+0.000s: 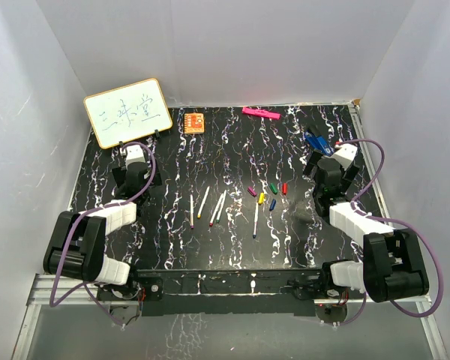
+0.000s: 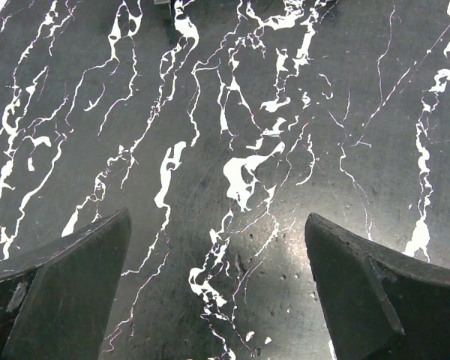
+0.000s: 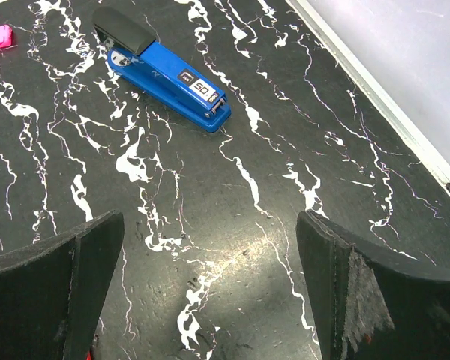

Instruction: Insert the pens into the pen caps

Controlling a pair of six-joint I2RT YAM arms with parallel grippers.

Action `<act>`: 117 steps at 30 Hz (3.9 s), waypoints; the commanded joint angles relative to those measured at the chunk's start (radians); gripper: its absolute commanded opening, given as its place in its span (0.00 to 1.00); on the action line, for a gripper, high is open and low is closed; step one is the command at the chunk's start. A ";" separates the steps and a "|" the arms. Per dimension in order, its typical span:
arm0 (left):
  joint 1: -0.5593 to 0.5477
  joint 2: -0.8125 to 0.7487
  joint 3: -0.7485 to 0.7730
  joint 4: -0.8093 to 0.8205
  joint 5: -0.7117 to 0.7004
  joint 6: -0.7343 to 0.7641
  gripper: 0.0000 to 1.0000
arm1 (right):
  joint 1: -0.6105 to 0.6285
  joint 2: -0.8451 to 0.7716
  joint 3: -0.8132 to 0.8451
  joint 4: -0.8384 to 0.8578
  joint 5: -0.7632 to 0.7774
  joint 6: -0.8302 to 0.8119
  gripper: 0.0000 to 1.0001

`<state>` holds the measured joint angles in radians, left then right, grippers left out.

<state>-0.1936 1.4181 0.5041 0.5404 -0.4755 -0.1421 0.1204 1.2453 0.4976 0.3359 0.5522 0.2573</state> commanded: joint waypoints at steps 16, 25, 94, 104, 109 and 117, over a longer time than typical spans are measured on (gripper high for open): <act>0.000 -0.036 0.003 0.028 -0.063 -0.017 0.98 | 0.001 -0.009 0.034 0.028 0.033 -0.004 0.98; 0.000 -0.076 0.017 -0.013 0.012 -0.005 0.99 | -0.001 -0.010 0.042 0.023 0.042 0.003 0.98; -0.484 0.194 0.529 -1.078 0.072 -0.429 0.57 | 0.000 -0.084 0.090 -0.008 -0.185 0.000 0.98; -0.487 0.257 0.533 -1.066 0.082 -0.434 0.58 | 0.000 -0.080 0.081 0.003 -0.196 -0.001 0.98; -0.488 0.285 0.531 -1.070 0.074 -0.438 0.58 | 0.001 -0.080 0.079 0.009 -0.205 -0.002 0.98; -0.492 0.293 0.514 -1.146 0.120 -0.435 0.55 | 0.001 -0.076 0.082 0.009 -0.202 -0.002 0.98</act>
<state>-0.6781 1.7069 1.0214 -0.5213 -0.3840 -0.5735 0.1177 1.1694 0.5777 0.2890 0.3553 0.2630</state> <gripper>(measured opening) 0.565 0.980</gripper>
